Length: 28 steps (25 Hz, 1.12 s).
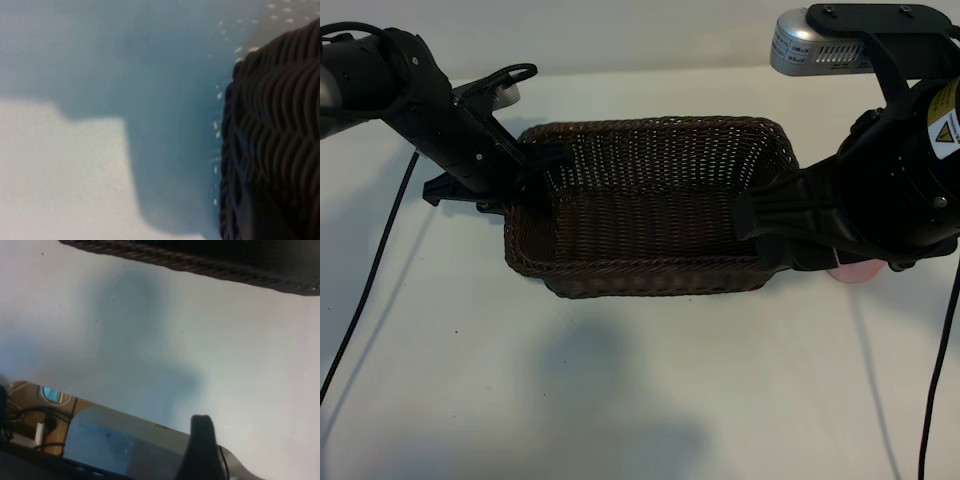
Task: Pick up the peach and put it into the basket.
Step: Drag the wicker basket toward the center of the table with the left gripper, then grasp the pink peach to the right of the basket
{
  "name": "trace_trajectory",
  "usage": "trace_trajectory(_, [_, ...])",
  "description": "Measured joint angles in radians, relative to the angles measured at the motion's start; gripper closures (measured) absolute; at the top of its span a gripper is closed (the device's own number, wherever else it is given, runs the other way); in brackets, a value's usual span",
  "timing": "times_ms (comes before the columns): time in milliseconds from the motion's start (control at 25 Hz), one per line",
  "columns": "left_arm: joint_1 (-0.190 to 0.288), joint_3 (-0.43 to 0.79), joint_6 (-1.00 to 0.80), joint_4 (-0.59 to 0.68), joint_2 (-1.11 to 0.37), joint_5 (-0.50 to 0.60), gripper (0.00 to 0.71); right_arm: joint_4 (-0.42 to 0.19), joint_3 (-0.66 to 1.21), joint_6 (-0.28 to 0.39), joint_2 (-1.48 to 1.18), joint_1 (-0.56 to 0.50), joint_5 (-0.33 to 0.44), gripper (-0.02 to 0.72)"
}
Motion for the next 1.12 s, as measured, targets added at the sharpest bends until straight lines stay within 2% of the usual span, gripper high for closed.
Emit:
trace_trajectory(200, [0.000, -0.005, -0.007, -0.006, 0.000, 0.026, 0.274, 0.001, 0.000, 0.000, 0.000, 0.000, 0.000, 0.158])
trace_trajectory(360, [0.000, -0.005, -0.016, 0.002, -0.011, 0.062, 0.179, 0.001, 0.000, 0.000, 0.000, 0.000, 0.000, 0.158])
trace_trajectory(600, [0.000, -0.005, -0.040, 0.029, -0.108, 0.076, 0.161, 0.001, 0.000, 0.000, 0.000, 0.000, 0.000, 0.158])
trace_trajectory(880, [0.000, -0.005, -0.103, 0.126, -0.246, 0.144, 0.159, 0.001, 0.000, 0.000, 0.000, 0.000, 0.000, 0.158])
trace_trajectory(1120, [-0.003, -0.005, -0.112, 0.133, -0.379, 0.197, 0.159, 0.001, 0.000, 0.000, 0.000, 0.000, 0.000, 0.159])
